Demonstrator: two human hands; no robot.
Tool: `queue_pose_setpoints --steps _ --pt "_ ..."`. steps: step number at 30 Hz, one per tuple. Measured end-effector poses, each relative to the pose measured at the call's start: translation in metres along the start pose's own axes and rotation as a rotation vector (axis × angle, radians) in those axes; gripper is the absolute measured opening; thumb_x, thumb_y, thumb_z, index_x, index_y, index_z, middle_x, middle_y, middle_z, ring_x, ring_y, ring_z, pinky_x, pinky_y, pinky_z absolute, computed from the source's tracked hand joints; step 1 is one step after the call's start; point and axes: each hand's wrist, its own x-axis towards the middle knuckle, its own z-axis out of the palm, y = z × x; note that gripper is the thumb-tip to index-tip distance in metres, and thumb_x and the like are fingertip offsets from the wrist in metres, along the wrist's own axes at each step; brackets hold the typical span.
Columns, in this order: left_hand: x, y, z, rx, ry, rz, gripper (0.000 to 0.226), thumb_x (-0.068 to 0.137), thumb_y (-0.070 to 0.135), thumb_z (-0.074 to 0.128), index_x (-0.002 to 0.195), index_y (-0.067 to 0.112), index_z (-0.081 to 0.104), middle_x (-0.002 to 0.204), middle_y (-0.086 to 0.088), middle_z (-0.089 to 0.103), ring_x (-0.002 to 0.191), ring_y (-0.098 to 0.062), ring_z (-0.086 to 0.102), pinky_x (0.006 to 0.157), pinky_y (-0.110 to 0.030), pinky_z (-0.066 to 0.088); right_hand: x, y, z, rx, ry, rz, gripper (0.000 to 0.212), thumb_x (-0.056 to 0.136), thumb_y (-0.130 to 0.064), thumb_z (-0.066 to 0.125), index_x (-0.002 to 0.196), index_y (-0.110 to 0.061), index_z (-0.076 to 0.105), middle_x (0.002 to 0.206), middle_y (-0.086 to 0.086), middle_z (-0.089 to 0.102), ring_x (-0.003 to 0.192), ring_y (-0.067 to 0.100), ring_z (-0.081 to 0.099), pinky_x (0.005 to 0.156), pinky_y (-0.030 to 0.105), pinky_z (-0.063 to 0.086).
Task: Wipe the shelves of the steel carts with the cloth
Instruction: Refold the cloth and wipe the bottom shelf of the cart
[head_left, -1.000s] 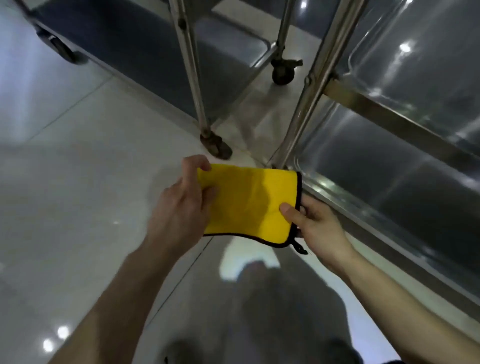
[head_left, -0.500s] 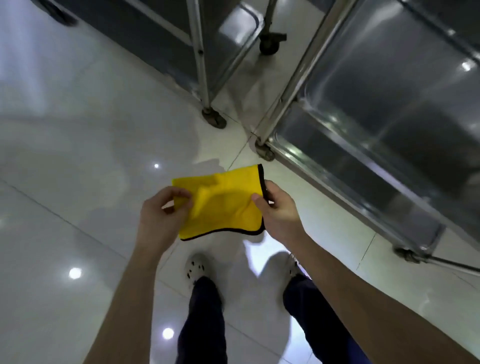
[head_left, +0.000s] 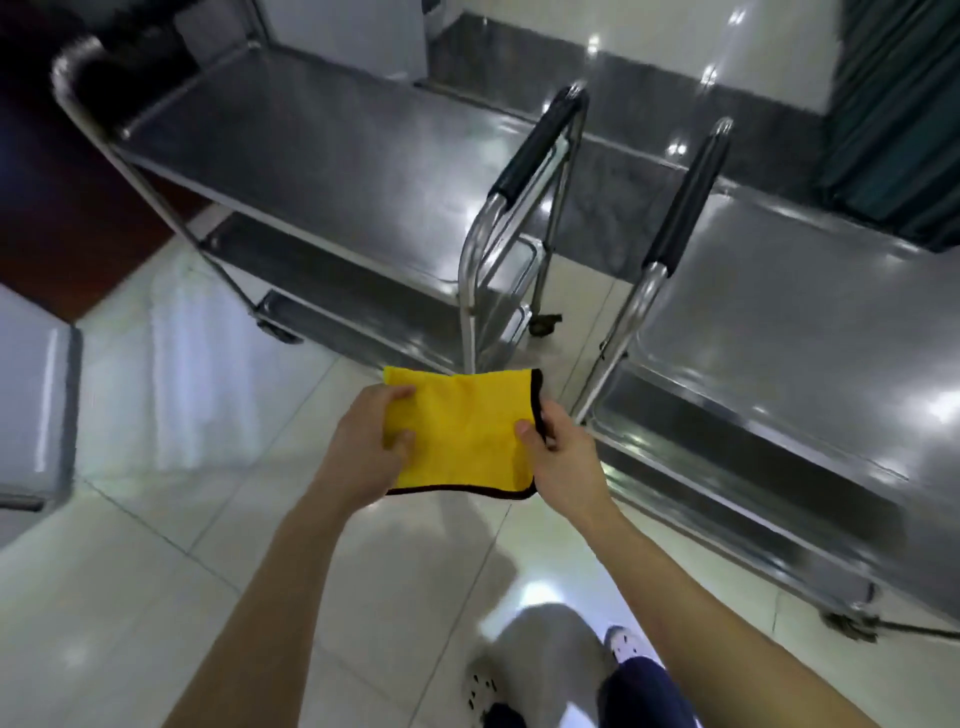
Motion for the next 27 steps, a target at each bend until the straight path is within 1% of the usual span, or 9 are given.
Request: queue_pose_setpoints --steps 4,9,11,13,15,18,20,24,27 --pt "0.065 0.041 -0.049 0.041 0.009 0.108 0.055 0.100 0.003 0.068 0.150 0.022 0.058 0.152 -0.007 0.053 0.135 -0.030 0.053 0.113 -0.044 0.043 0.038 -0.053 -0.015 0.040 0.067 -0.066 0.032 0.113 -0.027 0.053 0.145 -0.026 0.058 0.121 -0.006 0.071 0.109 0.022 0.069 0.099 0.053 0.057" --pt "0.180 0.093 -0.086 0.031 0.005 0.187 0.054 0.100 0.002 0.065 0.145 0.031 0.062 0.148 0.001 0.054 0.129 -0.023 0.053 0.101 -0.033 0.043 0.128 -0.101 -0.039 0.085 0.212 -0.107 0.031 0.113 -0.029 0.053 0.143 -0.025 0.059 0.122 -0.008 0.070 0.107 0.014 0.067 0.099 0.048 0.059" --pt "0.234 0.111 -0.096 0.017 0.011 0.199 0.054 0.100 0.002 0.065 0.145 0.031 0.063 0.150 -0.001 0.054 0.128 -0.024 0.054 0.099 -0.032 0.044 0.173 -0.114 -0.049 0.116 0.259 -0.110 0.037 0.113 -0.031 0.054 0.149 -0.024 0.057 0.131 -0.006 0.070 0.116 0.017 0.066 0.103 0.046 0.057" --pt "0.286 0.125 -0.101 -0.006 0.007 0.183 0.052 0.100 0.003 0.067 0.142 0.033 0.066 0.146 -0.005 0.056 0.120 -0.025 0.057 0.089 -0.029 0.046 0.218 -0.126 -0.056 0.160 0.287 -0.099 0.040 0.113 -0.030 0.054 0.152 -0.024 0.056 0.139 -0.006 0.067 0.124 0.016 0.062 0.108 0.041 0.053" --pt "0.334 0.137 -0.101 -0.033 -0.002 0.156 0.049 0.099 0.003 0.067 0.136 0.035 0.068 0.142 -0.009 0.059 0.112 -0.025 0.058 0.082 -0.029 0.047 0.258 -0.135 -0.062 0.195 0.318 -0.061 0.038 0.113 -0.028 0.054 0.151 -0.025 0.057 0.134 -0.010 0.066 0.121 0.014 0.061 0.106 0.036 0.051" --pt "0.394 0.147 -0.093 -0.067 -0.035 0.121 0.045 0.097 0.001 0.066 0.127 0.034 0.072 0.133 -0.025 0.062 0.095 -0.021 0.056 0.079 -0.038 0.050 0.304 -0.136 -0.066 0.225 0.361 -0.027 0.034 0.113 -0.027 0.054 0.146 -0.028 0.060 0.127 -0.015 0.067 0.117 0.012 0.064 0.098 0.031 0.051" --pt "0.428 0.147 -0.082 -0.069 -0.091 0.085 0.044 0.097 0.000 0.063 0.126 0.032 0.073 0.132 -0.026 0.063 0.088 -0.020 0.054 0.072 -0.033 0.047 0.330 -0.129 -0.068 0.233 0.371 0.036 0.033 0.113 -0.028 0.053 0.145 -0.027 0.060 0.127 -0.014 0.067 0.117 0.012 0.064 0.097 0.033 0.051" --pt "0.457 0.126 -0.046 -0.073 -0.250 0.012 0.040 0.099 0.000 0.064 0.125 0.028 0.073 0.137 -0.017 0.065 0.093 -0.024 0.063 0.078 -0.033 0.053 0.361 -0.105 -0.057 0.195 0.309 0.232 0.034 0.113 -0.028 0.053 0.145 -0.019 0.060 0.132 0.001 0.068 0.120 0.026 0.064 0.094 0.039 0.050" --pt "0.458 0.107 -0.024 -0.129 -0.327 0.063 0.027 0.105 0.011 0.068 0.128 0.025 0.069 0.139 -0.008 0.066 0.105 -0.024 0.067 0.088 -0.036 0.055 0.368 -0.094 -0.041 0.200 0.275 0.292 0.037 0.113 -0.035 0.055 0.143 -0.017 0.063 0.127 0.003 0.070 0.118 0.028 0.067 0.096 0.043 0.055"
